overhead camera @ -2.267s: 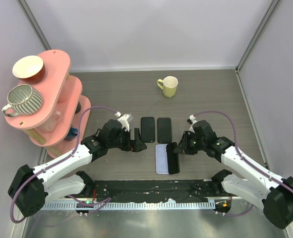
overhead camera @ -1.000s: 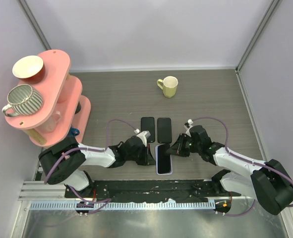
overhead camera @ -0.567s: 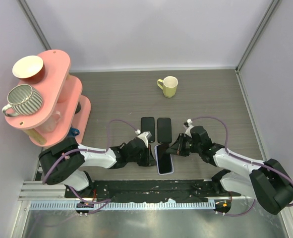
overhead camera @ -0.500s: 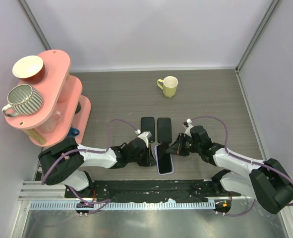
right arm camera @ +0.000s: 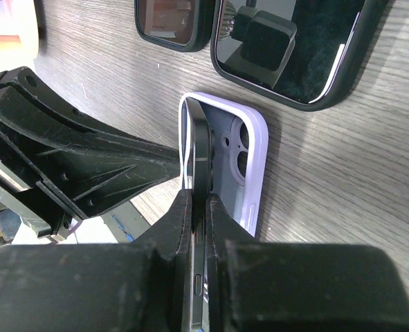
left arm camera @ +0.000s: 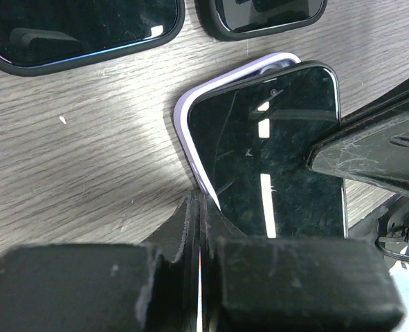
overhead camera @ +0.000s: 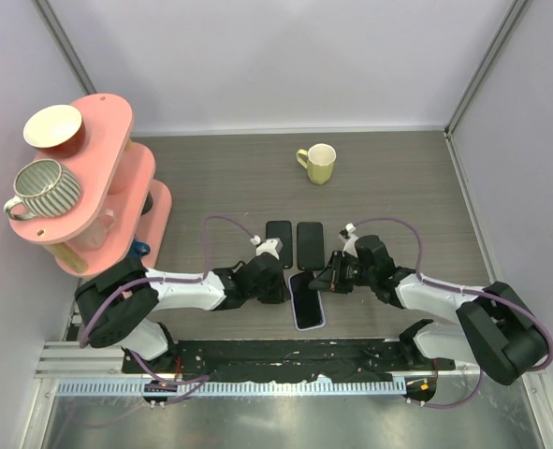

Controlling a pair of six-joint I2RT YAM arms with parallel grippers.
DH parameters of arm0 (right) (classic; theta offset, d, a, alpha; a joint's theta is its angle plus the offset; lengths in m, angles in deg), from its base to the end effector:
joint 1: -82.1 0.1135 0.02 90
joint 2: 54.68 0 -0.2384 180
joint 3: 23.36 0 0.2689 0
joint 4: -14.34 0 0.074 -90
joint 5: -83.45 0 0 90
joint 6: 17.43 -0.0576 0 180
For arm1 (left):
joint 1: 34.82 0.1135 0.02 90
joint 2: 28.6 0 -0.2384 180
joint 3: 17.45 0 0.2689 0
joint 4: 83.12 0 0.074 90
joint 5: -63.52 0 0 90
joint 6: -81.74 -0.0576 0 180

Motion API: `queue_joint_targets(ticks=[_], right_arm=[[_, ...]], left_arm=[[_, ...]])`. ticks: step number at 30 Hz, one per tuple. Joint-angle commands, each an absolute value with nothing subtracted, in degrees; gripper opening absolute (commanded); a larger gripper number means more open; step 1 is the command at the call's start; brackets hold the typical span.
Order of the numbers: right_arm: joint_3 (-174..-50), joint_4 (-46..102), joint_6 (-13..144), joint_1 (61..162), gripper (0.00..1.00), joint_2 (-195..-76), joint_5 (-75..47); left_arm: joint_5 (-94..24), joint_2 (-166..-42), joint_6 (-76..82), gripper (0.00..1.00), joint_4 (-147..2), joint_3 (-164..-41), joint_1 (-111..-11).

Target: Put the phone into the phone case

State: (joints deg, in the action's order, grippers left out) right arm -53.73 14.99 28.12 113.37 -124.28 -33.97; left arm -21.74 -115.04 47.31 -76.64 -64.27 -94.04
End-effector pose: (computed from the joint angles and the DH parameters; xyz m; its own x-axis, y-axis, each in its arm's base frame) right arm 0.1924 0.1479 0.0867 -0.9254 0.1653 -0.3410 -0.1608 0.6437 0.7482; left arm 0.1594 -0.2583 0.0853 -0.8905 -0.1112 -0.4412 0.1634 0.8268 -0.5383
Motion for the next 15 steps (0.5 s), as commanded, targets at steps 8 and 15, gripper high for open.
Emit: queue_joint_targets(ticks=[8,15], right_arm=[[-52.7,19.5,33.1,114.0,0.02,-130.3,-30.2],[-56.1,25.7,30.7,114.0,0.32,-125.7,-27.0]], left_arm=[[-20.7,-119.2,47.7,0.0,-76.5,-65.3,-93.9],[-20.0,-117.8,47.6,0.0,-75.3,-64.7,-93.9]])
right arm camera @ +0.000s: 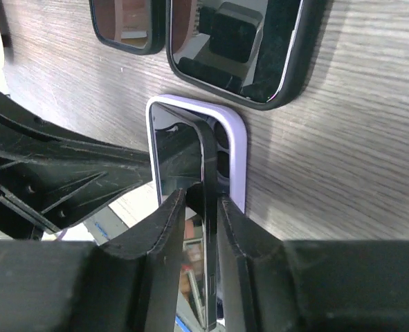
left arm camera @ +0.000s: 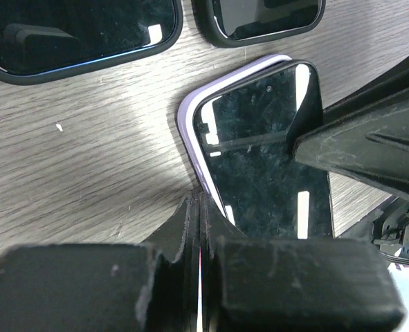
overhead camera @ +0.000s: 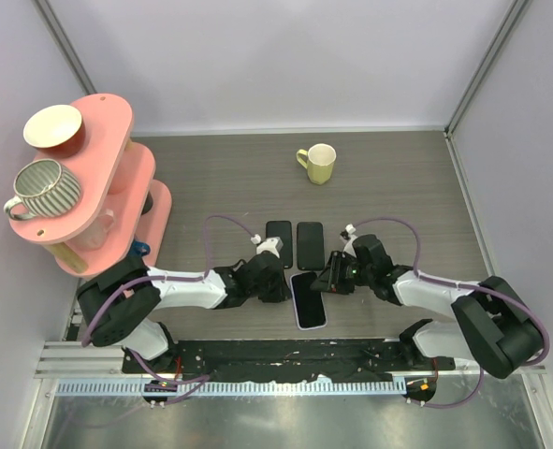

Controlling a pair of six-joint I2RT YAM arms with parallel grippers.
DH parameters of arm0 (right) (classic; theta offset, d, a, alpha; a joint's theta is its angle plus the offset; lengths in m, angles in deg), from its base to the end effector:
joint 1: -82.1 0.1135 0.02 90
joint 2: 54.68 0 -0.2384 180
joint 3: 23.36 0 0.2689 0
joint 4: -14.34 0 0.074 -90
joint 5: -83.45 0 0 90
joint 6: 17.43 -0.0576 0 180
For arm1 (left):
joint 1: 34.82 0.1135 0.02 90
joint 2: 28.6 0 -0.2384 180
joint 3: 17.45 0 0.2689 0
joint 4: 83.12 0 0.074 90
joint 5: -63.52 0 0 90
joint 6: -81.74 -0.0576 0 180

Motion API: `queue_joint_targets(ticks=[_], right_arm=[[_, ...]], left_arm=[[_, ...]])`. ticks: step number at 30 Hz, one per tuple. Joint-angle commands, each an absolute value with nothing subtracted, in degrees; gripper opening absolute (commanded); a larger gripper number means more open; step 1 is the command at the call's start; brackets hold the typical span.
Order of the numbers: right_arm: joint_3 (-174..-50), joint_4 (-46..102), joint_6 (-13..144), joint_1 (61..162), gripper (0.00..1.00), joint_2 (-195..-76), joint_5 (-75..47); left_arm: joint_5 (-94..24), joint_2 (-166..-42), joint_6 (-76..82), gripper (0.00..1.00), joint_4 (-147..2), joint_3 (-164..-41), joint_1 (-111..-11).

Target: Put the phone into the phone case

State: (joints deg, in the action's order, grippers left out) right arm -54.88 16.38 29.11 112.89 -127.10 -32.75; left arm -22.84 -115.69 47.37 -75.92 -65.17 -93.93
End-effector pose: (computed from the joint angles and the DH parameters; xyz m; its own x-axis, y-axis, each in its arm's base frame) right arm 0.1959 0.1464 0.0791 -0.9317 0.1633 -0.3245 -0.1324 0.6793 0.7219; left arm 0.1603 -0.2609 0.0855 -0.8989 -0.1020 -0.4262 0.1631 0.8248 -0.5414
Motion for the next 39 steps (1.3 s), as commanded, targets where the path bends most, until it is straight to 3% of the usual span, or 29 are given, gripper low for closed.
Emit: queue_joint_targets(ticks=[1,7,11,18,22,27,36,39], right_arm=[[-56.7,26.9,30.6,114.0,0.33,-124.1,-26.9],[-62.1,36.4,32.0,114.0,0.41,-120.2,-23.3],[-64.5,40.0,32.1,113.9,0.55,-118.7,-22.2],[-68.4,46.0,33.5,113.9,0.6,-118.3,-18.7],[-69.8,49.2,34.2,113.8,0.61,-117.7,-16.7],[-67.2,48.9,37.0,113.8,0.49,-117.8,-17.7],[-59.3,41.3,35.8,113.8,0.33,-116.7,-21.9],[-56.6,36.2,33.9,113.9,0.23,-117.3,-23.3]], left_arm=[[-20.0,-117.7,47.5,0.0,-75.2,-64.7,-93.9],[-19.4,-116.0,47.3,0.0,-73.7,-64.9,-93.9],[-17.9,-113.9,46.7,0.02,-70.5,-65.8,-93.9],[-17.2,-109.3,46.0,0.18,-67.4,-66.9,-93.9],[-19.6,-107.1,45.1,0.36,-69.9,-66.3,-93.9],[-28.0,-107.3,43.3,0.56,-79.3,-64.8,-93.9],[-29.5,-113.9,44.5,0.53,-82.6,-65.6,-93.9],[-29.9,-115.3,45.3,0.51,-84.6,-65.0,-93.9]])
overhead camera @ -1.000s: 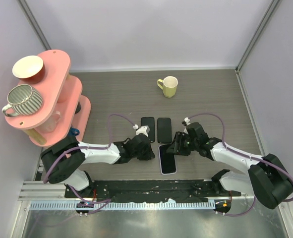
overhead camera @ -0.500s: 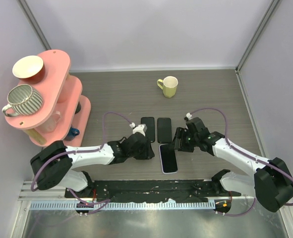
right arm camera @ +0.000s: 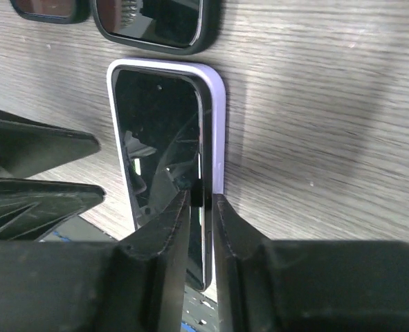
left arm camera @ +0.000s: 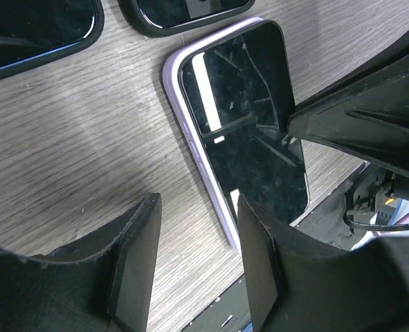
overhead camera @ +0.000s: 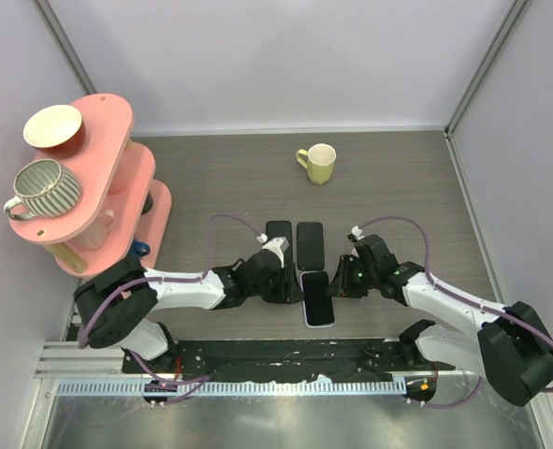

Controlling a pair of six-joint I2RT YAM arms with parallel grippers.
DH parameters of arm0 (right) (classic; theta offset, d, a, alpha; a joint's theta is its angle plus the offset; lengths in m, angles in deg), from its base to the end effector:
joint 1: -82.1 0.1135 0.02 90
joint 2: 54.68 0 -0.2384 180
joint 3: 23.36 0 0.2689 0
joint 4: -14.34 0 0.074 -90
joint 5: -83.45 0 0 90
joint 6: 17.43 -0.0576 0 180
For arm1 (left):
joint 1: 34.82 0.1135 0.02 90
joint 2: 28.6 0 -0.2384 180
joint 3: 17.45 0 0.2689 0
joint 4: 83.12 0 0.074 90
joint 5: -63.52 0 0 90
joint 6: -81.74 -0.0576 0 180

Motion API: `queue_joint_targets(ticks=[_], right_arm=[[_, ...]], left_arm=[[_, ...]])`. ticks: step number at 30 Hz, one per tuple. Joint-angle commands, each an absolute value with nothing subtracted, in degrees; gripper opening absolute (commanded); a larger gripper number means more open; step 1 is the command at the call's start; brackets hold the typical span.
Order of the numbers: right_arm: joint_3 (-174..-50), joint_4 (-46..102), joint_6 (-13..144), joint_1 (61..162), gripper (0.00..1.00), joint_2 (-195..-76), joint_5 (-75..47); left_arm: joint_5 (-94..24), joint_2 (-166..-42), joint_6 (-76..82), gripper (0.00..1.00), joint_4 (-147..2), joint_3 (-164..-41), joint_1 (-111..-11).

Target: Put the phone into the phone case

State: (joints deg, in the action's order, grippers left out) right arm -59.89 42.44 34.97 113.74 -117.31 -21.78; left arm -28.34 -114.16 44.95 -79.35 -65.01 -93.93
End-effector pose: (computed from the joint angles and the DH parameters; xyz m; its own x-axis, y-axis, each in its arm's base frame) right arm 0.1859 0.1323 0.1018 -0.9357 0.1149 -0.3335 -0.0834 0.8466 0.5257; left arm 0.1584 -0.2683 0.0980 -0.9016 -0.0519 -0.4293 0.2472 0.7527 -0.6102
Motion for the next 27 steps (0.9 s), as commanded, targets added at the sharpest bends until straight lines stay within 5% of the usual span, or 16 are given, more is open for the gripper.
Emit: queue_joint_targets(ticks=[1,19,21,27], right_arm=[[-55.9,35.1,33.5,113.9,0.17,-117.4,-24.1],[-50.4,33.9,26.8,114.0,0.06,-115.6,-17.5],[-50.3,35.8,26.6,114.0,0.17,-115.1,-16.2],[-49.4,35.1,25.0,114.0,0.28,-114.6,-16.0]], left_arm=[[-30.1,-115.4,45.4,0.51,-85.0,-65.0,-93.9],[-26.9,-117.3,45.7,0.47,-80.7,-66.0,-95.4],[-26.9,-117.5,45.7,0.47,-80.3,-66.2,-95.8],[-25.3,-118.7,45.9,0.47,-80.1,-66.6,-96.8]])
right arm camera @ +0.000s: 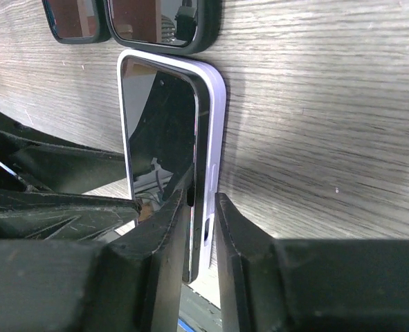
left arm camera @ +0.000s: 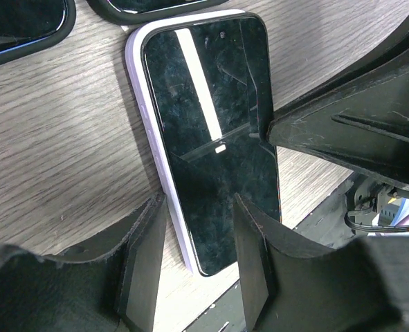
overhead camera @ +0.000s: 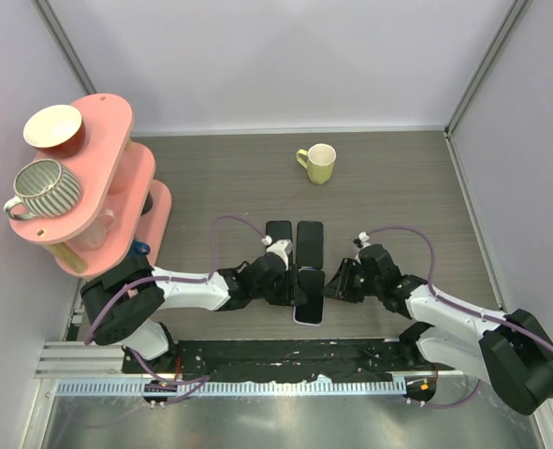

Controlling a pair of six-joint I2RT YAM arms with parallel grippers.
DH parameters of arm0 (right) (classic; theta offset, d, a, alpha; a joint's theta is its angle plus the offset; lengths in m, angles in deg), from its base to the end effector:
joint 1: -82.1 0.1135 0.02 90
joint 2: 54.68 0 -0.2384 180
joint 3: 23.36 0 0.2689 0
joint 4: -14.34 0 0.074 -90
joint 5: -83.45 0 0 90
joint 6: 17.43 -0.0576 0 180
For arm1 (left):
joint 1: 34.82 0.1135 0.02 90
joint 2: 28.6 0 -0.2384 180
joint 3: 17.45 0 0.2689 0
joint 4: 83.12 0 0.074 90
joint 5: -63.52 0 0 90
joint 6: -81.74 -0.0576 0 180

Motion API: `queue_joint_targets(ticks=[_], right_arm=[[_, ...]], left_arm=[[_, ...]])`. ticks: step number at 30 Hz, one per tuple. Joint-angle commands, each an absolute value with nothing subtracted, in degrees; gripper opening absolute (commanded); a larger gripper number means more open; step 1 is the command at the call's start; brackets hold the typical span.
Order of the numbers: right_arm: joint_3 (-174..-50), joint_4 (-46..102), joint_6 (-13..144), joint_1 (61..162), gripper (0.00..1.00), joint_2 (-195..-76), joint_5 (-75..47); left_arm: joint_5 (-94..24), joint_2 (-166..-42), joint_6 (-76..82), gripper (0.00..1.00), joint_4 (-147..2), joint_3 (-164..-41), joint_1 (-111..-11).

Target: Put the phone into the phone case

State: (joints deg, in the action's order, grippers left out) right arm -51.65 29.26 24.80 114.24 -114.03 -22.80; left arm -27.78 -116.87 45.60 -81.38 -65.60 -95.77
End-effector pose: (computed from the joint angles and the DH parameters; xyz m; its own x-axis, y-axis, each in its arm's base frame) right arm 0.1766 0.1300 0.0869 -0.9093 0.2682 -0.3181 -0.0031 0.7601 0.6498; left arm 0.1525 -0.2773 0.0907 -0.9035 -0.0361 -0.4270 0.2586 0.7487 -0.6104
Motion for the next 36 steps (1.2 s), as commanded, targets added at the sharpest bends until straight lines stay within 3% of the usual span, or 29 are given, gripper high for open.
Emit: queue_joint_targets(ticks=[1,6,12,23,36], right_arm=[[-49.4,34.8,24.8,114.1,0.3,-114.4,-16.4],[-50.3,33.7,23.3,114.1,0.5,-110.6,-19.6],[-48.0,29.4,23.5,114.1,0.58,-110.0,-21.8],[-46.4,20.4,21.2,114.1,0.62,-113.6,-28.6],[-40.6,-6.4,5.6,114.1,0.63,-113.4,-40.2]], left_arm=[[-25.3,-118.9,46.0,0.47,-80.1,-66.7,-96.9],[-25.3,-118.8,47.8,0.37,-80.8,-65.7,-97.1],[-26.2,-116.6,52.6,0.27,-88.8,-59.9,-97.1],[-30.1,-119.1,55.7,0.2,-94.9,-57.1,-96.9],[-31.7,-118.3,55.7,0.2,-95.9,-55.7,-95.9]])
